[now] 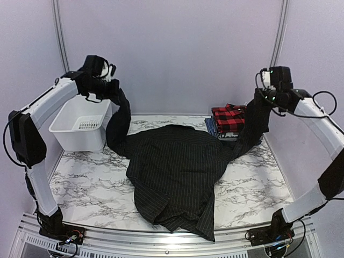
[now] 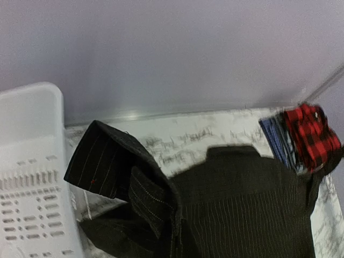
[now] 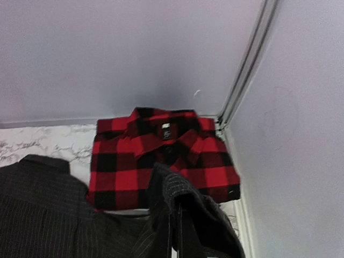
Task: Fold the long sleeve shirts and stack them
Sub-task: Flatten out the square-folded shirt at the center of the board.
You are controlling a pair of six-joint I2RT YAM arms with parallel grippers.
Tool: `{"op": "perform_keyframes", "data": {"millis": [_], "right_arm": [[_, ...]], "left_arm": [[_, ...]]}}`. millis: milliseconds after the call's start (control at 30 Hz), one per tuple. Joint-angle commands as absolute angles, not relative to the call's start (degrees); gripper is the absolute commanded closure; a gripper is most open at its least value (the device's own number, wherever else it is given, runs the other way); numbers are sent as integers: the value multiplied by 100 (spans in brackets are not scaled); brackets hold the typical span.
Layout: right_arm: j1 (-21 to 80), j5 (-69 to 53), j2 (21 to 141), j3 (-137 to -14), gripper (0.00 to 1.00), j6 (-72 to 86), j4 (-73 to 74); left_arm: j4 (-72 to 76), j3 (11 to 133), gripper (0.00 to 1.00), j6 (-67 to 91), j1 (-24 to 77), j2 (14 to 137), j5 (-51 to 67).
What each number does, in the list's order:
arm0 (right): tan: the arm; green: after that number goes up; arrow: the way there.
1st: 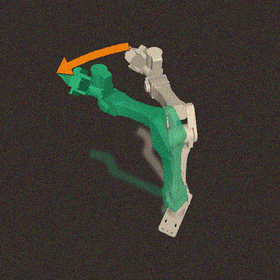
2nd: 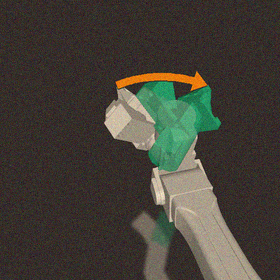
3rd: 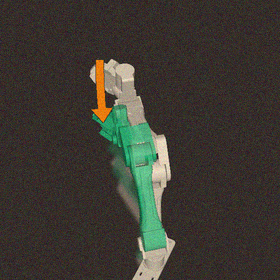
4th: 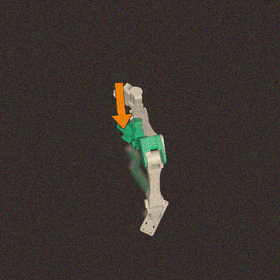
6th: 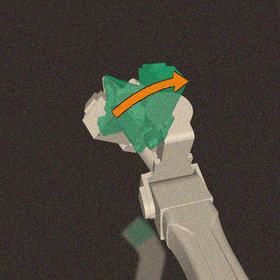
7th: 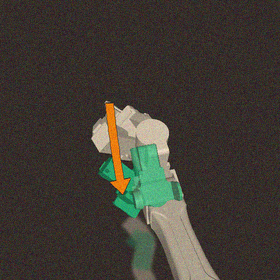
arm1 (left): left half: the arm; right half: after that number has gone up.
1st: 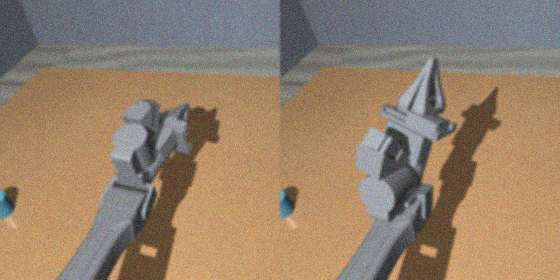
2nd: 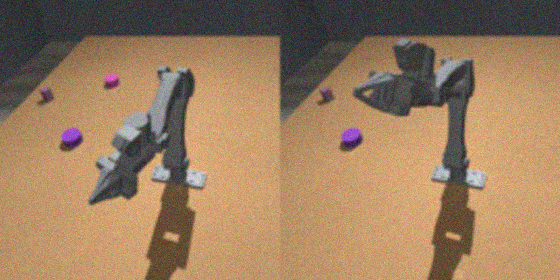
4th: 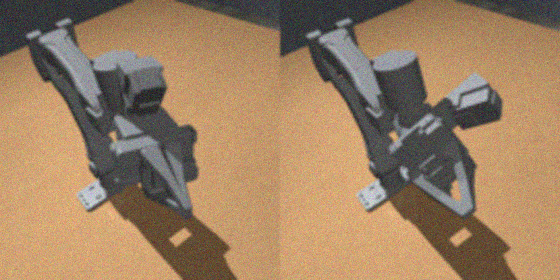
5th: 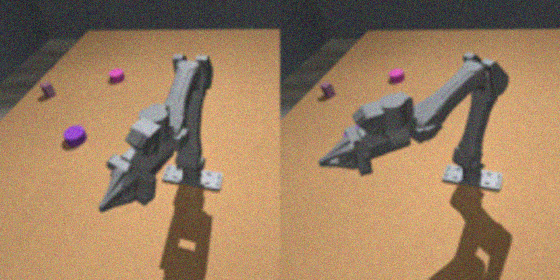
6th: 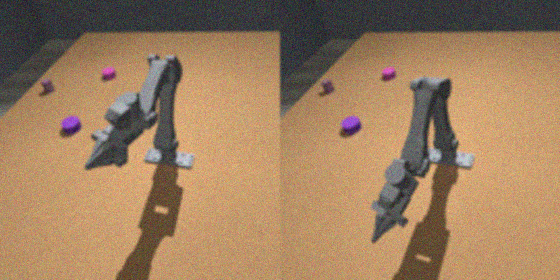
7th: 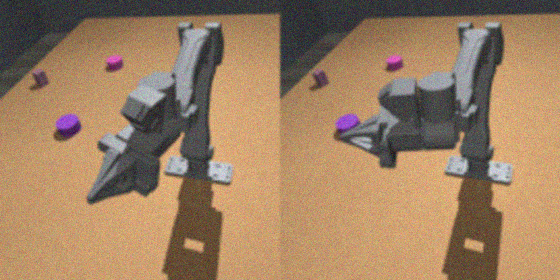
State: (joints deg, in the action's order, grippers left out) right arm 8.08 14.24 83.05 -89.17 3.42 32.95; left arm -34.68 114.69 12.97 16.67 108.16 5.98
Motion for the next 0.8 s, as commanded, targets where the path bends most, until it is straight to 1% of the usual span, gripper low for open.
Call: {"op": "perform_keyframes", "data": {"millis": [0,133,267,433,633,667,733,767], "right_arm": [[1624,1309,7452,-7402,100,1129,2837],[2092,1156,6832,-5884,100,1753,2360],[2331,817,6658,-4871,100,2160,1933],[2470,848,6805,-4233,100,2257,1478],[2470,769,6911,-3807,100,2225,1319],[2469,738,6884,-3745,97,2216,1312],[2470,616,6815,-3663,85,2154,1319],[2474,544,6770,-3651,78,2127,1349]], "left_arm": [[-2968,9944,100,1637,1970,10101,627],[-2762,8957,100,1886,2017,10036,421],[-2734,8519,100,2004,2019,10164,160],[-2770,8441,100,2118,2040,10520,38],[-3005,8317,100,2223,2182,10474,-621],[-3012,8204,100,2243,2237,10391,-714],[-3011,7923,96,2297,2314,10211,-862],[-2980,7744,95,2361,2339,10110,-862]]}}
